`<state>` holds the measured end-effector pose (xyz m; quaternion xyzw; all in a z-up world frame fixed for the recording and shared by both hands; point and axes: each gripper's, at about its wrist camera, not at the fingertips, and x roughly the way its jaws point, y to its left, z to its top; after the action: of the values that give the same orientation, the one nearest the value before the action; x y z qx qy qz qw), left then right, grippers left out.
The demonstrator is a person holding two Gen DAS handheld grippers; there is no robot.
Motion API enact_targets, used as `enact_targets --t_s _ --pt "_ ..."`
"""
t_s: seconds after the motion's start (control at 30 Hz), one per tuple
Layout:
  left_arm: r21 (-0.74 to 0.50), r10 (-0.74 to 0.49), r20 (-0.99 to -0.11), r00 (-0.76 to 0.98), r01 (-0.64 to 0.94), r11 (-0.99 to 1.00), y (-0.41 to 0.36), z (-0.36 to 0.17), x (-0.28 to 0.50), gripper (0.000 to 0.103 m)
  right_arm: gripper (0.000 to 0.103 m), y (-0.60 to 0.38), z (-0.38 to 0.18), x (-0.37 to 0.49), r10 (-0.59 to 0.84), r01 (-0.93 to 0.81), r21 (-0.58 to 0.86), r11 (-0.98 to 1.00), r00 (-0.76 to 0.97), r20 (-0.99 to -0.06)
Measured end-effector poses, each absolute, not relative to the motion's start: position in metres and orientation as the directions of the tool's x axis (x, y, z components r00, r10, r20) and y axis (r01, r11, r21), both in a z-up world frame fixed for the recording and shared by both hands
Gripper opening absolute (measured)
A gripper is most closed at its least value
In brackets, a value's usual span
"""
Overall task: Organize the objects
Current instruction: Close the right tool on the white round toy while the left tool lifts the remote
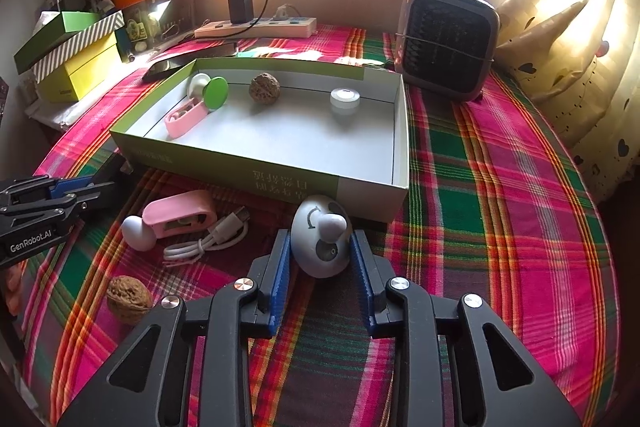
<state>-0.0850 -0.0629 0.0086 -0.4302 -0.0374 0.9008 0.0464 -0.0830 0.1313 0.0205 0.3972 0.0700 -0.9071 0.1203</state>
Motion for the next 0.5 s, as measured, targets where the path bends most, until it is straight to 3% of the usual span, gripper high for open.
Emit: enact_targets --t_s 0.3,0.37,0.5 --pt "-0.113 0.12 -0.77 -0.626 -0.052 -0.992 -0.0612 0.009 -0.0837 0.025 0.02 0.1325 0.0267 -0.081 -0.162 0.265 -0.031 -0.964 -0.676 -0.719" --pt "-0.113 0.12 -0.77 -0.627 -0.052 -0.992 -0.0611 0.009 -0.0838 0.025 0.011 0.1333 0.0277 -0.0807 -0.163 0.262 -0.029 -0.965 -0.68 -0.715" --pt "-0.113 0.121 -0.769 -0.627 -0.053 -0.992 -0.0604 0.0094 -0.0832 0.025 0.012 0.1341 0.0271 -0.0813 -0.167 0.263 -0.024 -0.965 -0.679 -0.715"
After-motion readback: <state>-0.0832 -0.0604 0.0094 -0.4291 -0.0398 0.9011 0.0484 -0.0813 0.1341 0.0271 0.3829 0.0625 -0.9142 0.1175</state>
